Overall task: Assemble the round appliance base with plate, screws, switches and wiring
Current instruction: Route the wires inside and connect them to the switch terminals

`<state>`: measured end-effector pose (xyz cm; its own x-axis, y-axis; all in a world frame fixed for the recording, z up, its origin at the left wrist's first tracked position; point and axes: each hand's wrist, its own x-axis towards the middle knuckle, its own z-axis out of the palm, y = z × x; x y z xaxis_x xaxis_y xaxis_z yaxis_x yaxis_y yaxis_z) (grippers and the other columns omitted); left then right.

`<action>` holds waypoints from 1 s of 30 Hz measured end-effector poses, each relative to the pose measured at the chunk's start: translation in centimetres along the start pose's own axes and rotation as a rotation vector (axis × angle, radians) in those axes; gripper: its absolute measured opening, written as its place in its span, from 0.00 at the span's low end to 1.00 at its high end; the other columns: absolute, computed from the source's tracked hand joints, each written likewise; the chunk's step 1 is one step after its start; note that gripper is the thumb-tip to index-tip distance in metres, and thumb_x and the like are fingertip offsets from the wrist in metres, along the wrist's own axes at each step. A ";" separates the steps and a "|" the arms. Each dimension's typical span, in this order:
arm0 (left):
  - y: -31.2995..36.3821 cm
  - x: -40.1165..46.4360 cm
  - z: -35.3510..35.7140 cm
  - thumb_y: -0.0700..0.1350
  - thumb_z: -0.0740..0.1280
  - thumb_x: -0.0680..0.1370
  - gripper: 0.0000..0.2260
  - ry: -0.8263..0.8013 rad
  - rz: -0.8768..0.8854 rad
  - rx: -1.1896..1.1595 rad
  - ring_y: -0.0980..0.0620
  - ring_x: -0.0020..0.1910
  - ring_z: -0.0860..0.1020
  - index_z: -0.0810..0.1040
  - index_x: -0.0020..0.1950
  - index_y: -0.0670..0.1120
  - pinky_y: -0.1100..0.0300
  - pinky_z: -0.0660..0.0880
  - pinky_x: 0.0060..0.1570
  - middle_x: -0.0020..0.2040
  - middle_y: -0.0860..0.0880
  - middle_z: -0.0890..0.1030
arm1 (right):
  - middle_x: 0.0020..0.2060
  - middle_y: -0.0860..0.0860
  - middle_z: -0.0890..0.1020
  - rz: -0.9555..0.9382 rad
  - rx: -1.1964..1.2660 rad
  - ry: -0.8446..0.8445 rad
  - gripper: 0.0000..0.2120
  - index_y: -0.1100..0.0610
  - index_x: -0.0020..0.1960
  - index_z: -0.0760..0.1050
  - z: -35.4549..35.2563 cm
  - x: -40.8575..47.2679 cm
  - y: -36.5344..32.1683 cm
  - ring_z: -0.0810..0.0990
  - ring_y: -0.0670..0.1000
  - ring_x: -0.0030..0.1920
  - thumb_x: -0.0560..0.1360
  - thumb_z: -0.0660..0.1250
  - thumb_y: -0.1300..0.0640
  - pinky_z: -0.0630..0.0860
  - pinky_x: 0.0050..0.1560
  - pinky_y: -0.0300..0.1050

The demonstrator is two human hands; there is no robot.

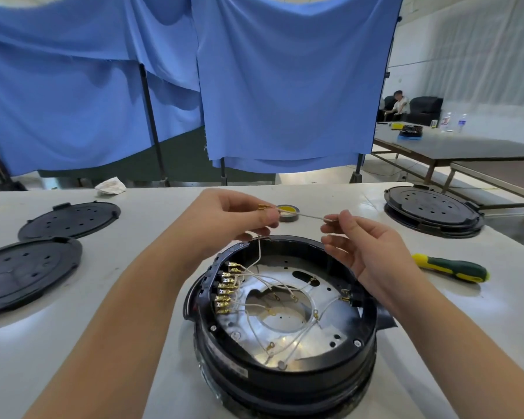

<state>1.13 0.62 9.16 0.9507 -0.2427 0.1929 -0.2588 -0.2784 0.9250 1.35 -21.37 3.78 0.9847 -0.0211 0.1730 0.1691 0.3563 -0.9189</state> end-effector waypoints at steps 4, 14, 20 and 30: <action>0.1 -0.2 0.0 0.47 0.71 0.75 0.05 0.017 0.035 -0.062 0.55 0.45 0.84 0.86 0.48 0.51 0.62 0.80 0.48 0.45 0.52 0.87 | 0.37 0.55 0.85 -0.017 -0.156 -0.058 0.15 0.55 0.40 0.85 0.1 -0.1 0.5 0.84 0.50 0.36 0.66 0.69 0.45 0.79 0.38 0.38; 0.4 -0.2 0.6 0.42 0.69 0.77 0.06 0.116 0.087 -0.206 0.52 0.46 0.85 0.83 0.51 0.43 0.60 0.82 0.47 0.45 0.49 0.87 | 0.36 0.53 0.85 -0.194 -0.391 0.016 0.11 0.56 0.40 0.83 0.3 -0.4 1.0 0.84 0.49 0.39 0.78 0.64 0.56 0.80 0.41 0.38; 0.0 0.0 1.9 0.42 0.69 0.77 0.06 0.218 0.240 0.107 0.58 0.41 0.82 0.84 0.47 0.52 0.68 0.79 0.43 0.40 0.55 0.85 | 0.52 0.43 0.77 -0.251 -0.978 0.173 0.11 0.47 0.56 0.75 -1.2 0.1 1.7 0.75 0.40 0.50 0.77 0.61 0.59 0.70 0.53 0.38; -1.8 -0.2 6.7 0.43 0.65 0.80 0.10 -0.204 0.168 0.637 0.59 0.44 0.76 0.84 0.55 0.53 0.72 0.69 0.45 0.45 0.58 0.77 | 0.41 0.52 0.83 0.098 -0.869 0.077 0.08 0.54 0.46 0.81 -2.2 1.2 2.3 0.79 0.51 0.43 0.77 0.63 0.58 0.74 0.47 0.44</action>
<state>0.23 -5.07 5.26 0.8539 -0.4832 0.1932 -0.5090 -0.6982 0.5035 3.03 -22.66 1.12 0.9913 -0.1020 0.0833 0.0248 -0.4768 -0.8787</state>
